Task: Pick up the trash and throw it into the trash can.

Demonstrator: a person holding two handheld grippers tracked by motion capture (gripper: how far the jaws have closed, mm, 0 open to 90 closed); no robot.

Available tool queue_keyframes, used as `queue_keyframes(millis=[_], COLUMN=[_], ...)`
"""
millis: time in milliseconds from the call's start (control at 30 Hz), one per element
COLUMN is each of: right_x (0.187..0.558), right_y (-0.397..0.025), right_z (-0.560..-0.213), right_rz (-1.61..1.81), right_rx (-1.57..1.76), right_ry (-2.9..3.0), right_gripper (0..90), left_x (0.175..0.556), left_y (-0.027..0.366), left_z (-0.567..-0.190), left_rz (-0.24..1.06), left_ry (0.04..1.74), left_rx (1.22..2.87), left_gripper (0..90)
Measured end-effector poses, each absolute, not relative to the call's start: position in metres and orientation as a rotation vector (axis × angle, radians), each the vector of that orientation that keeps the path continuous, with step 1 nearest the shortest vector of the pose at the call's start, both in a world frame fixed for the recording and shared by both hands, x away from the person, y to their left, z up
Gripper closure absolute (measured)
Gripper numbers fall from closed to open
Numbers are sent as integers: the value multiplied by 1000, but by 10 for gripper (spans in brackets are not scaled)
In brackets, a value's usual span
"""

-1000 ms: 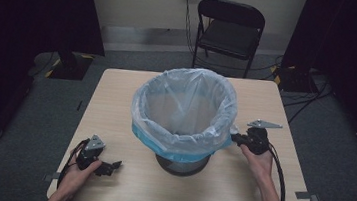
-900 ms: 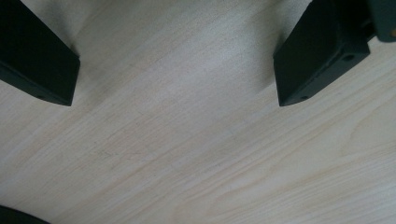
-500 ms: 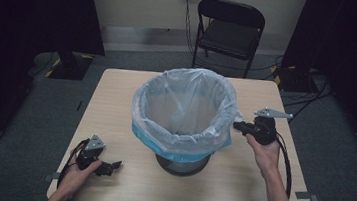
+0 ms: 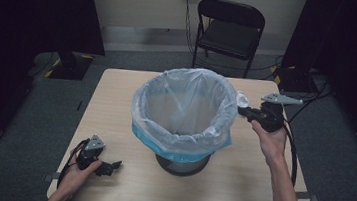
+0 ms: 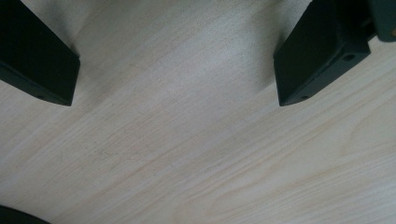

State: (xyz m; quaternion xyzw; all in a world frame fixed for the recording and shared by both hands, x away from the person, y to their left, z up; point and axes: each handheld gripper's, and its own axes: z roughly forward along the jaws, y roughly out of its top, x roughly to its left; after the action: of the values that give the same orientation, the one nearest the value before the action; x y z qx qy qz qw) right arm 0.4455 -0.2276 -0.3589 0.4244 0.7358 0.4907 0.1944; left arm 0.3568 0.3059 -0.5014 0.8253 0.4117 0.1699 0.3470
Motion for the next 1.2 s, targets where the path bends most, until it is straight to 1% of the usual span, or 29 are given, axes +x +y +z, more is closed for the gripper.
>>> queue_keyframes(millis=[300,700,800,833,867,900,967,1067,1200], right_x=[453,456,454,451,451,449,447,446,439], right_y=[-230,-214,-209,-207,-207,-206,-201,-196,-179], right_z=[-322,-292,-283,-274,-274,-266,-259,-254,-251], right_rz=[1424,1531,1557,1601,1601,1663,1646,1655,1669], right_rx=[1147,1062,1036,1001,1001,981,958,931,869], right_ry=[1988,1957,1962,1959,1959,1961,1975,1998,2043], right_gripper=[858,858,858,858,858,858,858,858,858], left_x=[357,357,357,357,357,357,357,357,357], left_y=[306,306,306,306,306,306,306,306,306], left_z=[-502,-502,-502,-502,-502,-502,-502,-501,-502], left_rz=[440,438,438,438,438,438,438,438,439], left_ry=[1067,1068,1069,1068,1068,1069,1068,1068,1068], left_rx=[2140,2140,2140,2140,2140,2140,2140,2140,2140], left_gripper=[0,0,0,0,0,0,0,0,0])
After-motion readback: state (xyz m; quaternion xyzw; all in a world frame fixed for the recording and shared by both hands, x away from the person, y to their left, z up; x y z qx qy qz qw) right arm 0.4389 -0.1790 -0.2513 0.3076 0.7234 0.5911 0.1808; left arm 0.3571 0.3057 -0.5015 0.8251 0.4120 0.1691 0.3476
